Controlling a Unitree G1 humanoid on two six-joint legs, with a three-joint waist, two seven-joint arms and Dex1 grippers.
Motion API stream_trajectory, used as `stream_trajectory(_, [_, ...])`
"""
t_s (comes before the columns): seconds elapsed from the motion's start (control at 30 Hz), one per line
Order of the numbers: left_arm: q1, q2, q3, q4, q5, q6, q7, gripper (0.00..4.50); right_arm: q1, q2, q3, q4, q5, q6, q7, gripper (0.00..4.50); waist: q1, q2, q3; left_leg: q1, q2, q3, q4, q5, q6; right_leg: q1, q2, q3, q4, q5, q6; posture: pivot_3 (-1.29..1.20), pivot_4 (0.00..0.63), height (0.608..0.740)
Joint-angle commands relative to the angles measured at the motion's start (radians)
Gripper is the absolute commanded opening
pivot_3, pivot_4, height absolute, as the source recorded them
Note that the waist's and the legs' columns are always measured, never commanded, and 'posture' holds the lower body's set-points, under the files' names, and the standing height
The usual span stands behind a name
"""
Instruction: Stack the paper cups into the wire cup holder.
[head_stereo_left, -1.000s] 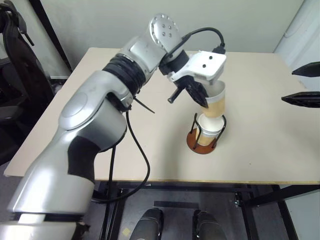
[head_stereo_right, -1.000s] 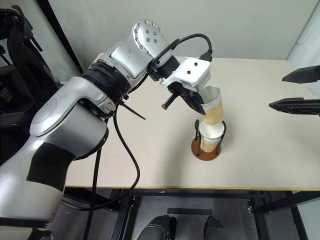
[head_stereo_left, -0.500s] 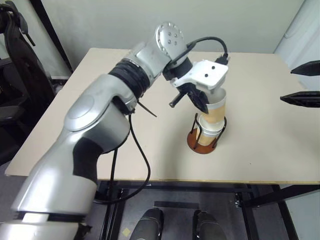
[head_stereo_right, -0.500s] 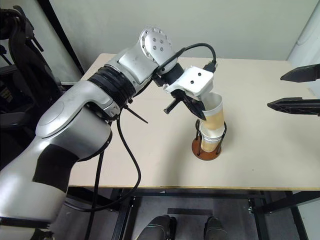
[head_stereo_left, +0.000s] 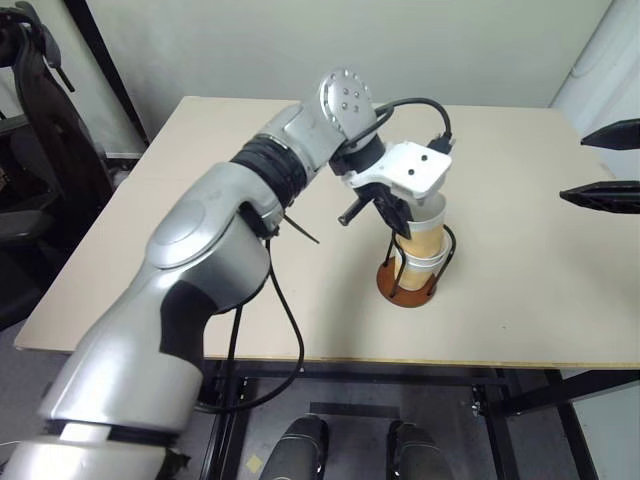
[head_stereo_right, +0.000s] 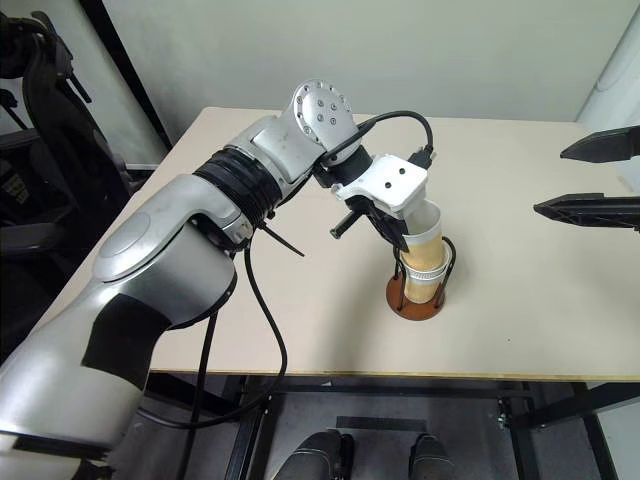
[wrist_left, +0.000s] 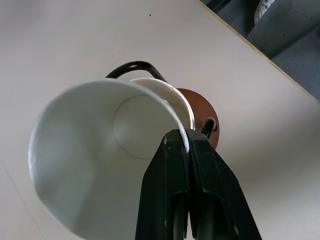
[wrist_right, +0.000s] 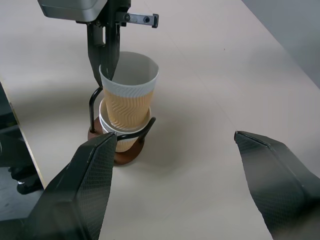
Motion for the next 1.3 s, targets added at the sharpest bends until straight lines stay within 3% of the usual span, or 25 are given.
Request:
stream_trajectory(0.03, [-0.012,-0.023,0.055,0.014,0.024,-0.023,-0.030,0.04,-0.011,-0.030,-0.019,0.002,0.011,-0.014,-0.006,3.91,0.000,0.000,0.000,0.000,-0.001,0.000,0.000,0.000,0.001,0.000,-0.001,0.000,0.000,0.000,0.000,0.00,0.150,0.740])
stream_trajectory(0.17, [-0.008,-0.047,0.103,0.036,0.067,-0.044,-0.030,0.04,-0.012,-0.033,-0.011,0.001,0.012,-0.018,-0.007,3.91,0.000,0.000,0.000,0.000,-0.005,0.000,0.000,0.001,0.002,0.001,-0.005,0.000,-0.001,-0.002,0.005,0.00,0.150,0.740])
stream_trajectory(0.23, [-0.006,-0.062,0.134,0.047,0.087,-0.047,-0.030,0.44,-0.013,-0.032,-0.007,0.001,0.012,-0.021,-0.007,3.91,0.000,0.000,0.000,0.000,-0.006,0.000,0.000,0.001,0.002,0.002,-0.006,0.000,-0.001,-0.002,0.006,0.00,0.150,0.740])
stream_trajectory(0.57, [0.018,-0.124,0.330,0.081,0.219,-0.048,-0.007,3.86,-0.049,0.014,0.059,0.016,0.007,-0.062,-0.007,3.91,-0.001,0.000,0.000,0.000,-0.015,0.001,-0.001,0.002,0.003,0.002,-0.013,-0.001,0.000,-0.004,0.009,0.00,0.150,0.740])
stream_trajectory(0.77, [0.019,-0.117,0.512,0.072,0.247,0.001,0.149,3.86,-0.144,0.101,0.189,0.099,-0.057,-0.149,0.028,3.91,-0.003,0.000,0.000,-0.002,-0.020,0.002,0.000,0.003,0.008,0.002,-0.017,-0.001,-0.001,-0.004,0.014,0.00,0.150,0.740])
stream_trajectory(0.93, [0.046,0.007,0.637,0.012,0.266,0.060,0.243,3.86,-0.266,0.207,0.305,0.192,-0.131,-0.217,0.078,3.91,-0.015,0.000,0.000,-0.001,-0.021,0.003,-0.002,0.004,0.009,0.002,-0.017,-0.001,-0.001,-0.003,0.014,0.00,0.150,0.740])
stream_trajectory(1.07, [0.109,0.195,0.701,-0.085,0.315,0.150,0.322,3.86,-0.295,0.283,0.355,0.245,-0.173,-0.257,0.114,3.91,-0.029,0.001,-0.001,0.001,-0.020,0.003,-0.004,0.005,0.008,0.001,-0.016,-0.002,0.000,-0.003,0.012,0.00,0.150,0.740])
stream_trajectory(1.3, [0.298,0.621,0.900,-0.330,0.328,0.427,0.476,3.86,-0.350,0.388,0.404,0.330,-0.237,-0.302,0.158,3.91,-0.047,0.002,-0.001,-0.001,-0.019,0.002,-0.007,0.010,0.001,-0.006,-0.010,-0.004,0.001,-0.005,0.003,0.00,0.150,0.740])
